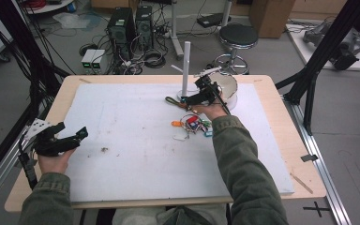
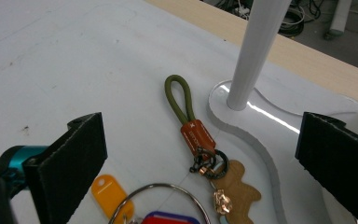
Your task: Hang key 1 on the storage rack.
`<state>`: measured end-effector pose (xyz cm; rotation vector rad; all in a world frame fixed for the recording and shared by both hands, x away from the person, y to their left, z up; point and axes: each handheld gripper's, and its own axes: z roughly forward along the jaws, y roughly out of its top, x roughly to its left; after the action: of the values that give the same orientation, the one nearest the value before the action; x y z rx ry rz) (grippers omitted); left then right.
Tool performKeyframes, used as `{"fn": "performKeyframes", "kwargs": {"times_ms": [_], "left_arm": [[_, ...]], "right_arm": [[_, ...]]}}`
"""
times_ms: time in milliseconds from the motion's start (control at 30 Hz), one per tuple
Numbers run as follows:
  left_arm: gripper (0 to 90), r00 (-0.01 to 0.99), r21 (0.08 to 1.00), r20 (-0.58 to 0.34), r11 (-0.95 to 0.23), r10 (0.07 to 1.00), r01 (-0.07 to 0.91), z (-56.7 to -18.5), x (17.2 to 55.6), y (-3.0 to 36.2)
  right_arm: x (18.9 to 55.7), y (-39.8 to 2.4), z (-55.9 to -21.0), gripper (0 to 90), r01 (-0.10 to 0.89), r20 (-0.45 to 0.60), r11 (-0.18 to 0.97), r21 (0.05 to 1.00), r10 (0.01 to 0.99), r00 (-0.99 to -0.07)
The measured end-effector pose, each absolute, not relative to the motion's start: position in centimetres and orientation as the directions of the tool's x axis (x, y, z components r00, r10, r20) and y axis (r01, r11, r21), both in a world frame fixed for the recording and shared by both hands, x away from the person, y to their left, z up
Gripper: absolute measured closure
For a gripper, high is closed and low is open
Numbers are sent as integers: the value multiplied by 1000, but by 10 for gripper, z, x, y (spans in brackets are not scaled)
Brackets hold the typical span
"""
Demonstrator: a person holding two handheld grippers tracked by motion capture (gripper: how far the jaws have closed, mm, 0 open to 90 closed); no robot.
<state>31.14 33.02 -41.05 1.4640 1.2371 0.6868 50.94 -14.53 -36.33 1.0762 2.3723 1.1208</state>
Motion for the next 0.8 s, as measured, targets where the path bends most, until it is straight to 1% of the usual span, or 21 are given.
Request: {"fn": "performKeyframes", "kwargs": {"times_ms": [500,700,800], "left_arm": [[17,303,940,-198,93,932,328,-411,313,332],[17,300,941,-198,95,933,325,-411,313,332],[17,300,940,-198,94,933,327,-411,313,332]], "right_arm": [[539,-121,-388,10,580,82,442,684,744,-663],[548,-124,-396,10,605,103,420,676,759,-643],[549,-125,-397,34,607,98,424,672,762,-640]]}}
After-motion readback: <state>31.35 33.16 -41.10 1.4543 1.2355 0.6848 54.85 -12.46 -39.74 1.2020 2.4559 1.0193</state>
